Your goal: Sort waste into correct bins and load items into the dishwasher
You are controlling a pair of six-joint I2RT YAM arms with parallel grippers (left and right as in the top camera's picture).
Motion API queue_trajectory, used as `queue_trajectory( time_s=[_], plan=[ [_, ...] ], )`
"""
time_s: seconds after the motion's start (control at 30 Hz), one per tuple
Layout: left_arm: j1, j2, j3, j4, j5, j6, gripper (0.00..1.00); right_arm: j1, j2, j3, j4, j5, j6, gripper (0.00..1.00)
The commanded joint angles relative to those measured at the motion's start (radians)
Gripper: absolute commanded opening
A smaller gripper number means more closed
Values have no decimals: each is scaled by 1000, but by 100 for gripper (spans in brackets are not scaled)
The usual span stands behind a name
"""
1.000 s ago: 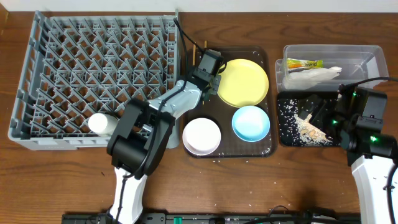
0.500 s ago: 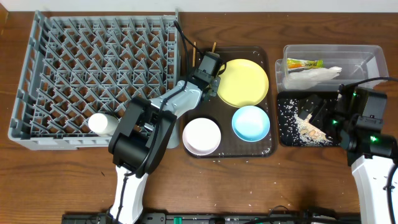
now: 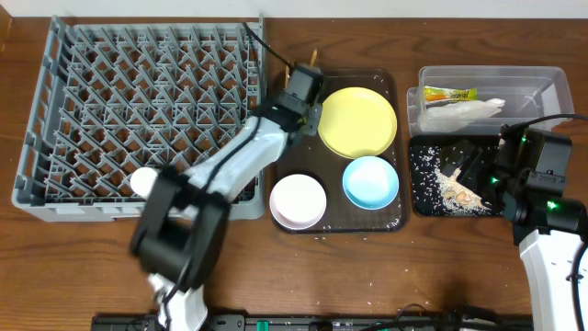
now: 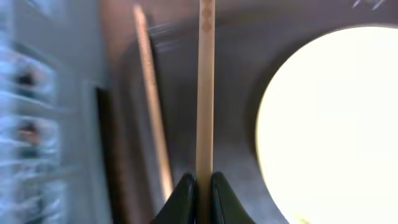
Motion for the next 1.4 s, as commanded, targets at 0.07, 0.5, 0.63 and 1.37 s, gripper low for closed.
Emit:
queue_trajectory(
  time_s=[0.07,0.5,0.63,1.37],
  plan=[
    [20,-172,10,-142,-19,-31,8,-3,-10,14,-1,-6,4,99],
    [180,-153,4,-289,-52,-259,8,-3,-10,14,-1,-6,4,99],
    [187,-109,4,-290,-52,-184,8,-3,-10,14,-1,-6,4,99],
    [187,-34,4,-302,-51,-53,17,-3,-10,14,-1,-6,4,99]
  ],
)
